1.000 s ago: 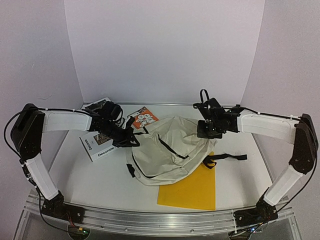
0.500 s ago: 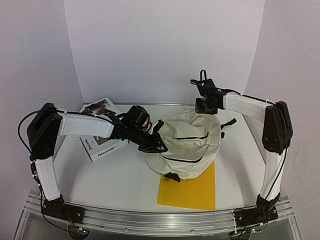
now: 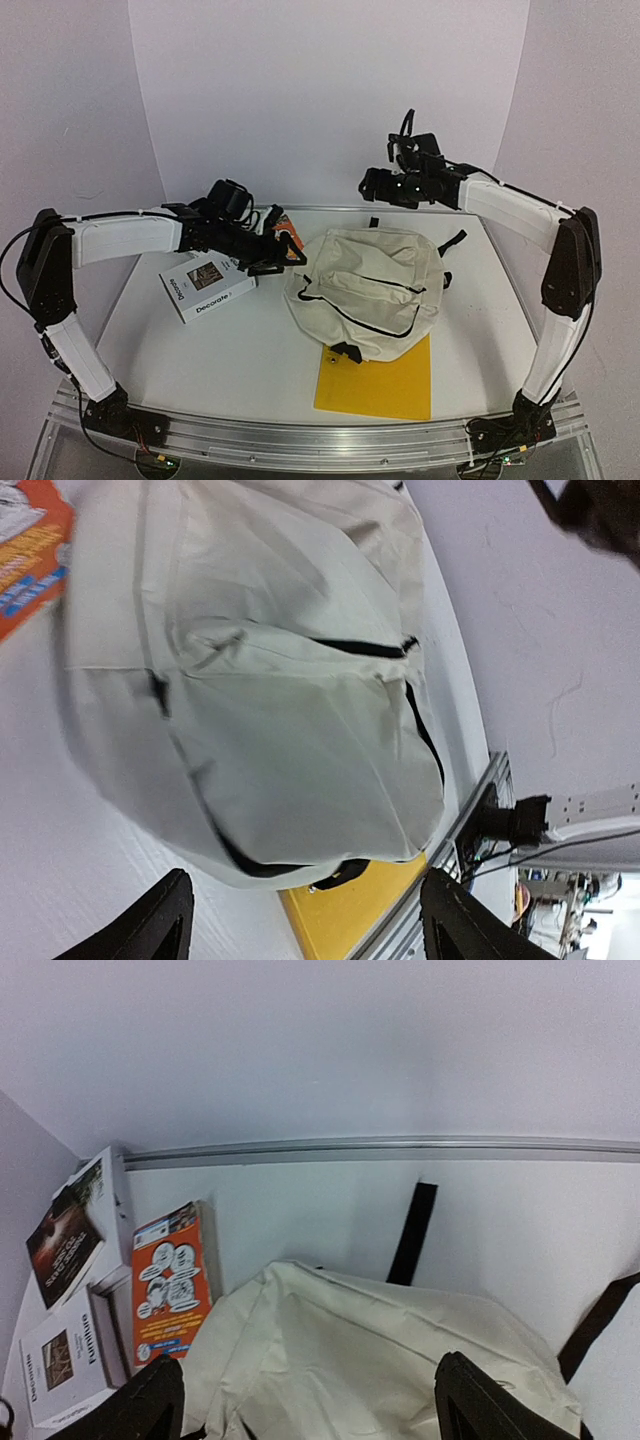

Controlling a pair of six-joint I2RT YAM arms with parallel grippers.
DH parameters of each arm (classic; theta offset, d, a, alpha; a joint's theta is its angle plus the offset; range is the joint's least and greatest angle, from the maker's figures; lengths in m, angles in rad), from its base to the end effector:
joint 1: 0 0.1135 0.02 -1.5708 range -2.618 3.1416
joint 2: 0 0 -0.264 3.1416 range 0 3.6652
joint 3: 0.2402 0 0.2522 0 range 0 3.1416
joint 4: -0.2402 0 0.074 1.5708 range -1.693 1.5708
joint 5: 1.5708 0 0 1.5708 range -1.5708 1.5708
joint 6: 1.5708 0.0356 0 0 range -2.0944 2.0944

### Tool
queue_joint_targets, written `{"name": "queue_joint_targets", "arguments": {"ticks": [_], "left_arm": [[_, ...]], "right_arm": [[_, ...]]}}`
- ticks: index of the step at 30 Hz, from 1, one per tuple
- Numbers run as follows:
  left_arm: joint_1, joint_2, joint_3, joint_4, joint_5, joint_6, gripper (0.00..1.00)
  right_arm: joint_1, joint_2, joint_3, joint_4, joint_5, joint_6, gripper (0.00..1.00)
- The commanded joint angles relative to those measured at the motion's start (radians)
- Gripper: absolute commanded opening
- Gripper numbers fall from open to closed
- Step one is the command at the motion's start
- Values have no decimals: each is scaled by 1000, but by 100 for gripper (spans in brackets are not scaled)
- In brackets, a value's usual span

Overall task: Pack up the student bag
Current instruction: Adjust the student bag at the center of the board, then unzip the student bag at the center of the board.

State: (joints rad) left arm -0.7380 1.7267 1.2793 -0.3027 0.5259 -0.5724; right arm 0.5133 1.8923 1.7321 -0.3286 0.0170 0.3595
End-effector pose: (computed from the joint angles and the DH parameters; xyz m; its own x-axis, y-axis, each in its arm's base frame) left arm 0.2724 -0.2719 0.2510 -0.8863 0.1728 -0.4296 0.4444 0.5786 -0.6840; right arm 0.3937 0.2212 0.3327 -0.5510 0.0932 -0.8293 -0.3034 0.9033 0.3031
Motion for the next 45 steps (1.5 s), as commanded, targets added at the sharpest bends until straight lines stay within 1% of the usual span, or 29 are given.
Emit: {"name": "queue_joint_targets", "arguments": {"ticks": [1, 3, 4, 5, 6, 7, 8, 11, 12, 20, 30, 35, 40, 41, 42, 43, 45], "left_arm": [[134, -105, -55, -24, -38, 14, 79], [185, -104, -69, -21, -34, -1, 80], [197, -99, -70, -21, -33, -7, 80], [218, -89, -76, -18, -33, -20, 80], [223, -85, -81, -13, -33, -29, 80], [228, -81, -91, 2, -32, -36, 80], [229, -78, -101, 18, -26, -42, 80], [229, -52, -125, 65, 14, -64, 80], [229, -39, -137, 78, 28, -78, 80], [229, 5, -185, 158, 61, -125, 81], [229, 14, -203, 155, 63, -122, 82], [229, 17, -207, 158, 52, -122, 82], [229, 23, -204, 159, 52, -122, 82], [229, 24, -204, 159, 50, -122, 82], [229, 24, -205, 157, 50, -122, 82], [229, 24, -206, 157, 49, -122, 82], [229, 24, -208, 157, 45, -122, 82]], "right_arm": [[106, -6, -37, 16, -98, 41, 85], [178, 31, -34, 16, -94, 51, 80], [191, 43, -30, 14, -94, 53, 78], [217, 74, -23, 8, -97, 60, 72], [224, 86, -22, 6, -100, 64, 69], [238, 108, -20, 5, -111, 71, 65], [246, 123, -18, 4, -119, 77, 62], [265, 168, -11, 5, -134, 94, 59], [273, 184, -3, 4, -140, 101, 56], [301, 306, 78, -6, -111, 120, 47], [329, 402, 161, -61, -66, 112, 47], [342, 436, 196, -103, 8, 107, 41], [346, 457, 212, -110, 10, 107, 35], [344, 458, 214, -112, 20, 113, 27], [346, 456, 213, -112, 24, 114, 25], [348, 446, 205, -110, 42, 120, 18], [350, 435, 202, -110, 52, 123, 14]]}}
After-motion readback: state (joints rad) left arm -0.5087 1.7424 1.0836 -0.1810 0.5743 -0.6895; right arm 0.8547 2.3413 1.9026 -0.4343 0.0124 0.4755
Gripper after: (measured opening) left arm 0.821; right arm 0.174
